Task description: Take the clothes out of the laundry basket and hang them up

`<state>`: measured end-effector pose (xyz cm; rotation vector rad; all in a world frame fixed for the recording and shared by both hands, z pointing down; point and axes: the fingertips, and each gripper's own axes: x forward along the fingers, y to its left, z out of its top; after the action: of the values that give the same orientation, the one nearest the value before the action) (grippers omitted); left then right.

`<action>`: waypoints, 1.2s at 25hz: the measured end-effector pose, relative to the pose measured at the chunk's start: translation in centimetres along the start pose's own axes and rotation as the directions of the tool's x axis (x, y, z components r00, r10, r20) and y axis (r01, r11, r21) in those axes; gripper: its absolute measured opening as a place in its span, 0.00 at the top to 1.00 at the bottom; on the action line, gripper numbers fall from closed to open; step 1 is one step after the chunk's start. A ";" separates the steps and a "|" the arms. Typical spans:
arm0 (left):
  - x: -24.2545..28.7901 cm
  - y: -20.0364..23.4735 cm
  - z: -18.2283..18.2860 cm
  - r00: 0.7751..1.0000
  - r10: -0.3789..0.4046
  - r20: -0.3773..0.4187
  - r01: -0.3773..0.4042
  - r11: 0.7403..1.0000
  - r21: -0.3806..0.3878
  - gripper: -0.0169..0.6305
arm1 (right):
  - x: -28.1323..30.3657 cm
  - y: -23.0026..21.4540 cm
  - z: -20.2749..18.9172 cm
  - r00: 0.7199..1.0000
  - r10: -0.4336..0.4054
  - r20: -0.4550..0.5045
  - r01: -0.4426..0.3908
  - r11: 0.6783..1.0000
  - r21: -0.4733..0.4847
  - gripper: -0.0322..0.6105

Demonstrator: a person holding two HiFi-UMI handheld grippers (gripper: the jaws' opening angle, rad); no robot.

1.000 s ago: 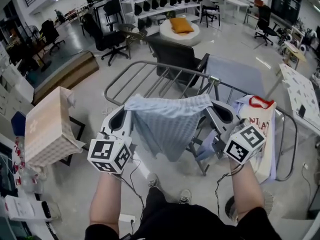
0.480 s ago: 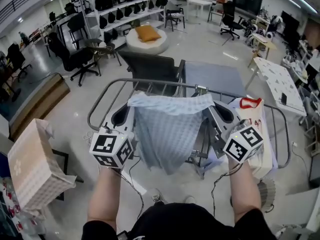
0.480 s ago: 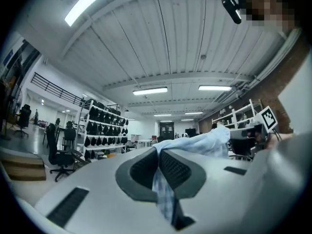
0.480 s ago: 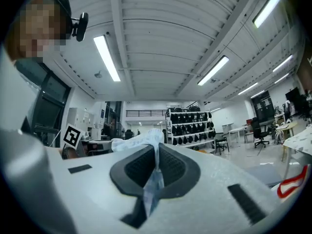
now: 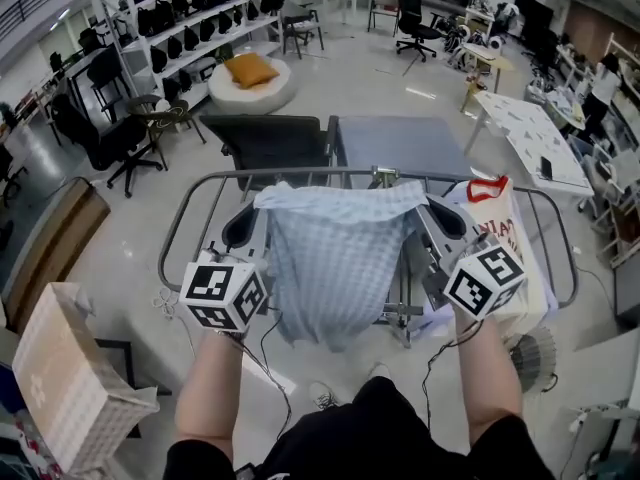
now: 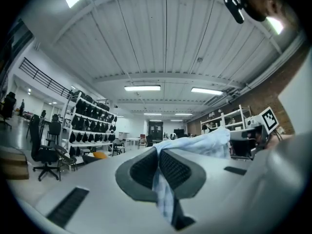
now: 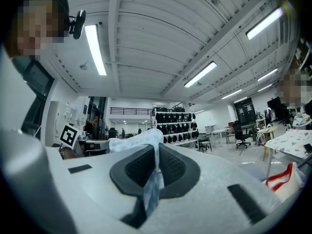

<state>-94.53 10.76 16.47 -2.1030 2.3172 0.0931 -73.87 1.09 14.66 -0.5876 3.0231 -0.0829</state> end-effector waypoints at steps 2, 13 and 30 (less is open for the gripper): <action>1.0 0.3 -0.3 1.000 -0.011 -0.002 0.011 1.000 -0.008 0.95 | 0.5 -0.6 -0.1 1.000 -0.016 -0.003 0.016 1.000 -0.005 0.93; 8.3 2.4 -2.3 0.999 0.015 -0.052 -0.015 1.000 0.000 0.95 | 6.3 -7.4 -2.0 1.000 -0.015 -0.023 0.015 1.000 0.027 0.93; 24.1 6.4 -6.9 0.989 0.073 -0.128 -0.072 0.997 0.014 0.95 | 17.5 -20.8 -6.9 0.996 -0.019 -0.088 0.027 0.995 0.093 0.93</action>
<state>-102.98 -12.90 22.41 -2.0797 2.4600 -0.0536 -82.82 -24.48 21.98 -0.6268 3.0755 -0.2570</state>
